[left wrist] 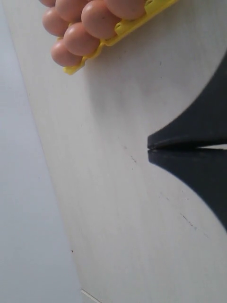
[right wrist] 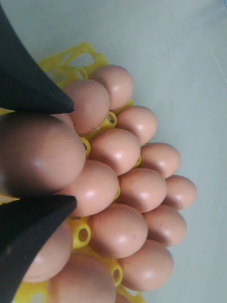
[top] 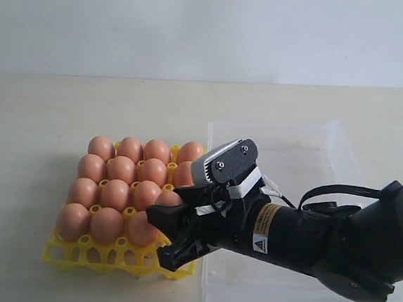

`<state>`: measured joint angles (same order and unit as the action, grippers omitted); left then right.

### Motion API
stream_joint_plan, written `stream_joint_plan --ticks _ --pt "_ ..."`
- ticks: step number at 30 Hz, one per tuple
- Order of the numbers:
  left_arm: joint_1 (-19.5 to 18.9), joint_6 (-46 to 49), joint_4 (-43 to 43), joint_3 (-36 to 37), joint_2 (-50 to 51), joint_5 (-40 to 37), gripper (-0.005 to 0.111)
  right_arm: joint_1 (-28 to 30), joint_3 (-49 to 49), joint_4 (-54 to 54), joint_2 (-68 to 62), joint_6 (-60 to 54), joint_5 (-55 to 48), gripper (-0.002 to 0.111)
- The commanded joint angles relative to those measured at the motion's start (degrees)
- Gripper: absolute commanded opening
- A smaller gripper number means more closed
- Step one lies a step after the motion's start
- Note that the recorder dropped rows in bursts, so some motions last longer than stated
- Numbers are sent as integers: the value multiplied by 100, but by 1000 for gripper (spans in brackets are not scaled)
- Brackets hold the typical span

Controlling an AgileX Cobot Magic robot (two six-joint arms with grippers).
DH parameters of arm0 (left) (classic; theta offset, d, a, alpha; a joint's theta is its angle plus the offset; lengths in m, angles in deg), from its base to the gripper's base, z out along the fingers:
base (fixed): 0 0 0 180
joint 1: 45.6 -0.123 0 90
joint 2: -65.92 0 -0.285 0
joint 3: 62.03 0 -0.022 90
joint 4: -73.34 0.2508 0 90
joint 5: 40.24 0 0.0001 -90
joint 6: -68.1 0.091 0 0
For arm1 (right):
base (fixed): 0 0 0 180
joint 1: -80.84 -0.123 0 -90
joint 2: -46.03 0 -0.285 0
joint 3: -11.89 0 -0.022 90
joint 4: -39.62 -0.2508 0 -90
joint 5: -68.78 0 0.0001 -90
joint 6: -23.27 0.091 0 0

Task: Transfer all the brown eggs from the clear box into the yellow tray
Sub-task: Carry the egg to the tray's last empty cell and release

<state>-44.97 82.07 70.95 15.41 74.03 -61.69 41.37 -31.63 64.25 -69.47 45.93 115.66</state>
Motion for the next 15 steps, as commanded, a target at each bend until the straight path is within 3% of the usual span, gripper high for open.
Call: stream_joint_plan --ticks 1,8,11,15 --pt "3 -42 -46 -23 -32 63 0 12 -13 -51 -42 -57 26 11" --pt "3 -42 -46 -23 -32 63 0 23 -13 -316 -42 -76 -43 55" --pt "3 -42 -46 -23 -32 63 0 23 -13 -360 -42 -143 -48 63" --pt "3 -42 -46 -23 -32 63 0 23 -13 -433 -42 -213 -48 64"
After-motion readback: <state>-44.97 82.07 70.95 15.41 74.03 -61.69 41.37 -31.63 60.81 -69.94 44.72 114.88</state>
